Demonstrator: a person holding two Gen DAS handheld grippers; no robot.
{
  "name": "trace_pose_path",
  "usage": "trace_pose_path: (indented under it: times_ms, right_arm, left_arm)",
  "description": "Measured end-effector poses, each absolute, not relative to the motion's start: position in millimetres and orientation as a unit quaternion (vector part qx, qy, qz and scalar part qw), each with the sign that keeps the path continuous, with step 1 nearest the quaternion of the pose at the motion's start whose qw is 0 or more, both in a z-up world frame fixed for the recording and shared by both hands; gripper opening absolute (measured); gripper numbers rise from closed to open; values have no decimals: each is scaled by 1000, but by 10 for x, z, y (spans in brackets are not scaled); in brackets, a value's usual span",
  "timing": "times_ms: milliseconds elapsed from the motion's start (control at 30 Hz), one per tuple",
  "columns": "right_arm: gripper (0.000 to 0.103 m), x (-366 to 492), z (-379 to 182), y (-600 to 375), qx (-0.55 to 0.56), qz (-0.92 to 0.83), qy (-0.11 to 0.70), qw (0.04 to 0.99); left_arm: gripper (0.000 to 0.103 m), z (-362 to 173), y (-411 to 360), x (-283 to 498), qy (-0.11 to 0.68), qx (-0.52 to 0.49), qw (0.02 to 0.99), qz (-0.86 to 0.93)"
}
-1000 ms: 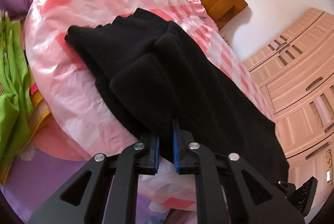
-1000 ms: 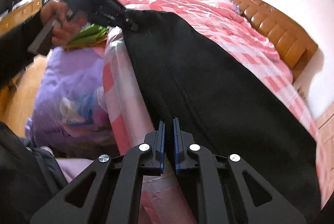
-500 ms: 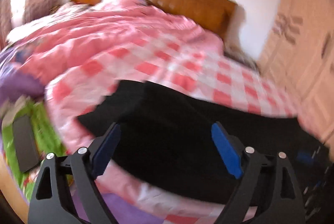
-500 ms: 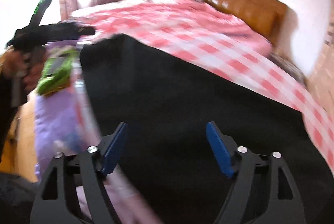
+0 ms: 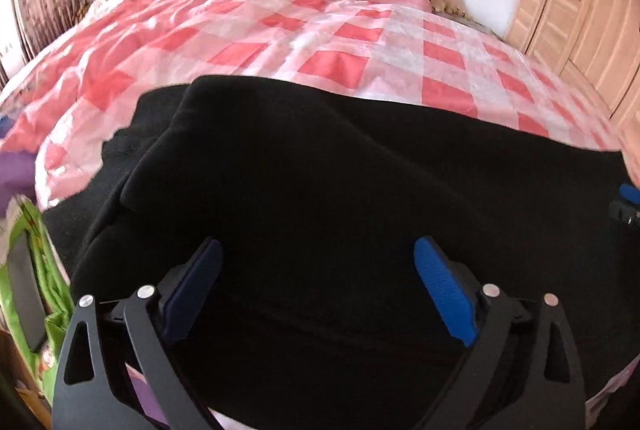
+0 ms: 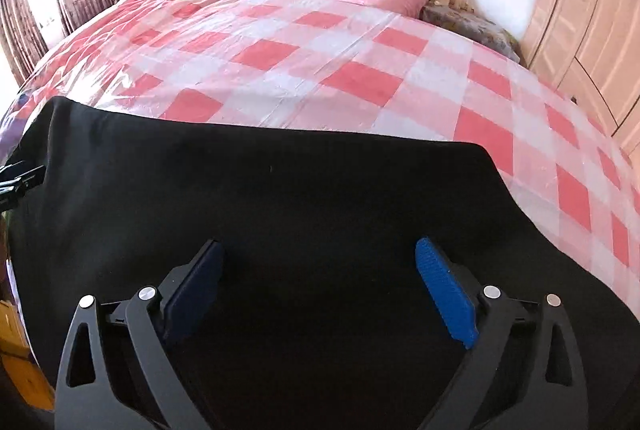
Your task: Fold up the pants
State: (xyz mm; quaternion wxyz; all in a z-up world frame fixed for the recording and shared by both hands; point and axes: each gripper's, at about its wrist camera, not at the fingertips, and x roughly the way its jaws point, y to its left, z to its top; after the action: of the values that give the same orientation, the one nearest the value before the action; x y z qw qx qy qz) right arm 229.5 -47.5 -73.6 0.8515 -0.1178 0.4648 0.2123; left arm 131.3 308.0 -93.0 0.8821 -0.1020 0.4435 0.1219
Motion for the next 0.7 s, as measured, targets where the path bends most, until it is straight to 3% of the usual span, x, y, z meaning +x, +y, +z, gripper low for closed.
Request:
trace_pose_path:
  times_ms: [100, 200, 400, 700]
  right_arm:
    - [92, 2227, -630, -528, -126, 178, 462, 859]
    - [93, 2048, -442, -816, -107, 172, 437, 876]
    - [95, 1836, -443, -1603, -79, 84, 449, 886]
    - [95, 1406, -605, -2328, -81, 33, 462, 883]
  left_arm:
    - [100, -925, 3077, 1358, 448, -105, 879, 128]
    - [96, -773, 2915, 1298, 440, -72, 881, 161]
    - [101, -337, 2059, 1194, 376, 10, 922, 89]
    - [101, -694, 871, 1588, 425, 86, 901, -18]
